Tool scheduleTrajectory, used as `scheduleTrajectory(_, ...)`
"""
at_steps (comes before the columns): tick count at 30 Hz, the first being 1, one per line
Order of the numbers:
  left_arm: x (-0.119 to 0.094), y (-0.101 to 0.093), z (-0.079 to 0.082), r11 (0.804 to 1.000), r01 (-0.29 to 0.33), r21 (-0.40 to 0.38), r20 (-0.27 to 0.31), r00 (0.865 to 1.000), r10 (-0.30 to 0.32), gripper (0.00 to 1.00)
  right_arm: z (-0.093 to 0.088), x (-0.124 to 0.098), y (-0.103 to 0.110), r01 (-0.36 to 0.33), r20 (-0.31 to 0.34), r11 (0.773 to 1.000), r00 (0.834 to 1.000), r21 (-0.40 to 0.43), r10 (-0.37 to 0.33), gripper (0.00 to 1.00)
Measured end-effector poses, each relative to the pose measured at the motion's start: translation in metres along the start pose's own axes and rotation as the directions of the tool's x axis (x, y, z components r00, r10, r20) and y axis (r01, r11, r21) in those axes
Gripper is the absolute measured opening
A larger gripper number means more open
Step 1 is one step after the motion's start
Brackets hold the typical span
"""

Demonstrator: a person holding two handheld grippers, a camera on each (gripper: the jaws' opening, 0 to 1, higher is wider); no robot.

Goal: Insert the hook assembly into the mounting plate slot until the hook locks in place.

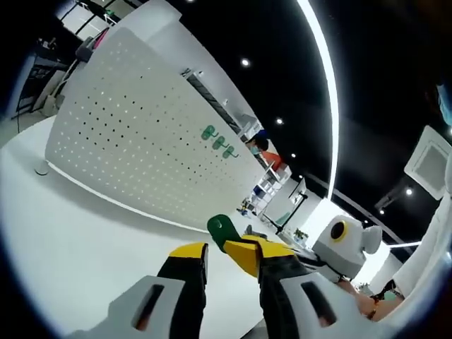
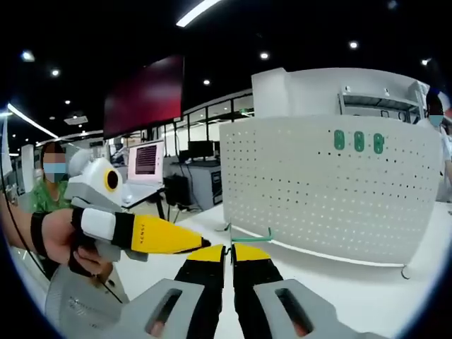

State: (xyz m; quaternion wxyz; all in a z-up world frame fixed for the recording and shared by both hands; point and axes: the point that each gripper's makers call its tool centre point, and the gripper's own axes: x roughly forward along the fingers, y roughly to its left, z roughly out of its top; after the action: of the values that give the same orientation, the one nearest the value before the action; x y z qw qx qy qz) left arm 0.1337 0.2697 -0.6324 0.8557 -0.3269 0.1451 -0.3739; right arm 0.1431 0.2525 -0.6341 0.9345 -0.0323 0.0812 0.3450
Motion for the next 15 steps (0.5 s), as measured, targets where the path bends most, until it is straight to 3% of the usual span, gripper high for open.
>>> scheduleTrajectory(15, 0.0057, -0.0026, 0.006, 0.998, 0.008, -0.055, 0.015, 1.0, -0.007, 0.21, 0.0046, -0.0042, 0.0047, 0.029, -0.016, 0.983, 0.999, -0.179, -0.033, 0.02)
